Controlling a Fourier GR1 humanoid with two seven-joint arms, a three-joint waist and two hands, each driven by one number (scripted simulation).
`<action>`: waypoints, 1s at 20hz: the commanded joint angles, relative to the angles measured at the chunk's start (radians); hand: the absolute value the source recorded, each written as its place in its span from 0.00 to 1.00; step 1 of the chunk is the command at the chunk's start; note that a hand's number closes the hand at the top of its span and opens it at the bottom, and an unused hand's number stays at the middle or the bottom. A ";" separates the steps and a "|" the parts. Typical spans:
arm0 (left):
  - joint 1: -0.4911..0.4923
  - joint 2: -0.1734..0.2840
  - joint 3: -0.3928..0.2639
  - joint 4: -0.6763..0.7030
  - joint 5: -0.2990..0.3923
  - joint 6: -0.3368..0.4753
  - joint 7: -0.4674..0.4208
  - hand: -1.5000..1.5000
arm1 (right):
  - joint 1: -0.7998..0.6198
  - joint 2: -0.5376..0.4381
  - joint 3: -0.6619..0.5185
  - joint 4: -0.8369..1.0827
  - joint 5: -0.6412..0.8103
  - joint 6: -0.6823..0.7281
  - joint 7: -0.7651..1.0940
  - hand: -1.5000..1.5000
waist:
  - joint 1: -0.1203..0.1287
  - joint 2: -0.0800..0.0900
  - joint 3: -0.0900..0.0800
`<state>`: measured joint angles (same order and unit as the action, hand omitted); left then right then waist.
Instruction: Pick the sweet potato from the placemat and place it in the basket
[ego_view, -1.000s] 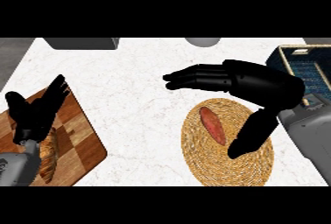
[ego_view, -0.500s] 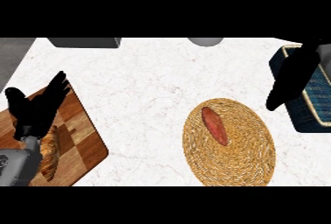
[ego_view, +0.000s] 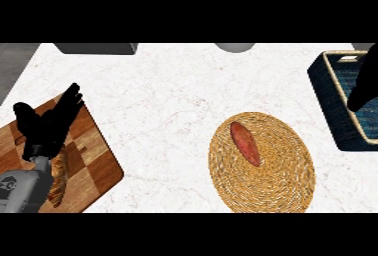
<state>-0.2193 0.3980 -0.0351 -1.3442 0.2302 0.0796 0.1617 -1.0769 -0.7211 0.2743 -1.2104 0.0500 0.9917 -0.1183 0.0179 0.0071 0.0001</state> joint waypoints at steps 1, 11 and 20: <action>0.010 -0.007 0.001 -0.018 -0.014 0.007 0.007 0.50 | 0.071 -0.030 -0.016 0.047 0.033 0.068 -0.188 0.00 | 0.000 0.000 0.001; 0.031 0.007 0.039 -0.057 -0.006 -0.013 0.015 0.50 | 0.319 0.018 0.028 -0.004 0.136 -0.153 -0.388 0.00 | -0.002 -0.002 0.002; 0.013 -0.010 0.047 -0.034 -0.014 -0.034 0.041 0.50 | 0.386 0.216 0.104 0.142 0.247 -0.391 -0.484 0.00 | 0.000 -0.002 0.001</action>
<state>-0.2125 0.3909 0.0049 -1.3639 0.2106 0.0542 0.1851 -0.7253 -0.5815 0.3599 -1.1374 0.2601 0.6315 -0.4938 0.0151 0.0051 0.0010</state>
